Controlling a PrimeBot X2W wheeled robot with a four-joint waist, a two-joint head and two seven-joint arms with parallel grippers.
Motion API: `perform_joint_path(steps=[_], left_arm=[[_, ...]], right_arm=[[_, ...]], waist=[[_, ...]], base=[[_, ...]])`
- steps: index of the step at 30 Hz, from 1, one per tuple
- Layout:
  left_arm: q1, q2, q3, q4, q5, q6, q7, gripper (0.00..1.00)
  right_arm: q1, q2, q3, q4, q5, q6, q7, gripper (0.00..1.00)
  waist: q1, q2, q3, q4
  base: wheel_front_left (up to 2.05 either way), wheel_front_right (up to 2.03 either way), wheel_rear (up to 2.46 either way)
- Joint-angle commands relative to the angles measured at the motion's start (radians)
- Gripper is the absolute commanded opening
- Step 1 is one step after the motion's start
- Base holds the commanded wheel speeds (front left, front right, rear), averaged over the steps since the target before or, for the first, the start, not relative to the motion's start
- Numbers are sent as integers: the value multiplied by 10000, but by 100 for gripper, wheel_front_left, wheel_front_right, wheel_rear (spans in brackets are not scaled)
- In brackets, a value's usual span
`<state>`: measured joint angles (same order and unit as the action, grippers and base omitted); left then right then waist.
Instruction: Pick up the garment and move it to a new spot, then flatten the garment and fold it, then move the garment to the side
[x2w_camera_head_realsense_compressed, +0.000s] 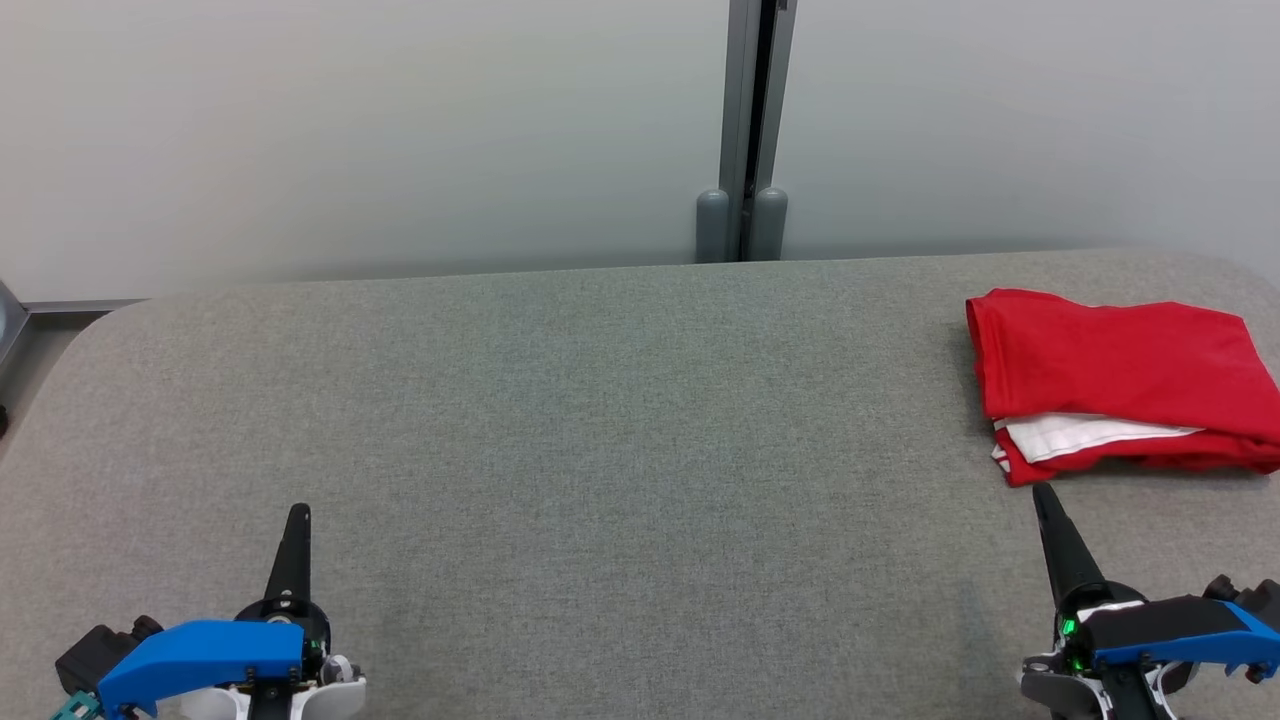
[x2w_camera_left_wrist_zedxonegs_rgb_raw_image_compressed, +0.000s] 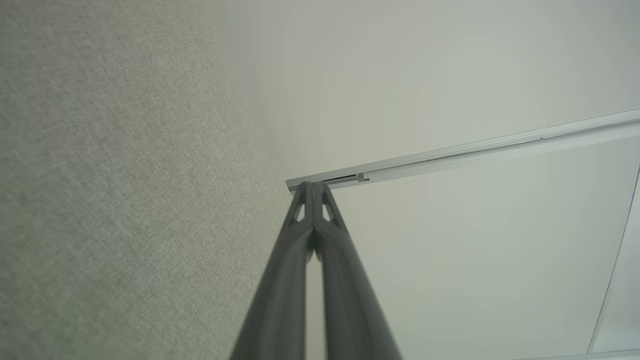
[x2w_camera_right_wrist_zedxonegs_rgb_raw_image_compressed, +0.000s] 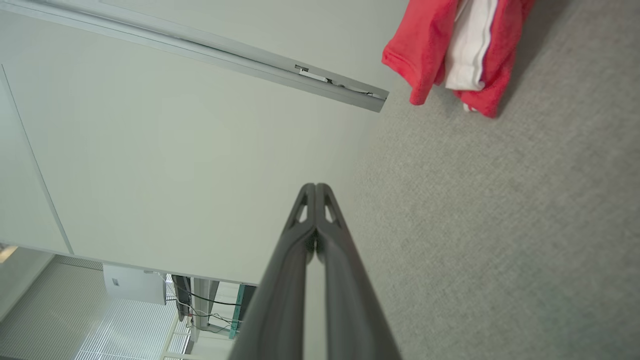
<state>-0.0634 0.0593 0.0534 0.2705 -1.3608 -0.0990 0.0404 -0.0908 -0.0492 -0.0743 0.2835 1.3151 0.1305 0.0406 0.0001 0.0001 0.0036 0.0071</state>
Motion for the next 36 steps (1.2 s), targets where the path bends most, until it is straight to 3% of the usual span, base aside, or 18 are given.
perform_joint_path(steps=[1,36], left_arm=[[-183,6,92,-92,-185,-94,65,0],[-482,-94,588,-265,-2340,-341,713,0]], right_arm=[[-193,-16,-55,-112,233,3,55,0],[-231,-19,-395,-391,2772,2,713,0]], waist=[[0,-1,0,-2],[-1,-1,-4,-63]], base=[[0,0,0],[0,0,0]])
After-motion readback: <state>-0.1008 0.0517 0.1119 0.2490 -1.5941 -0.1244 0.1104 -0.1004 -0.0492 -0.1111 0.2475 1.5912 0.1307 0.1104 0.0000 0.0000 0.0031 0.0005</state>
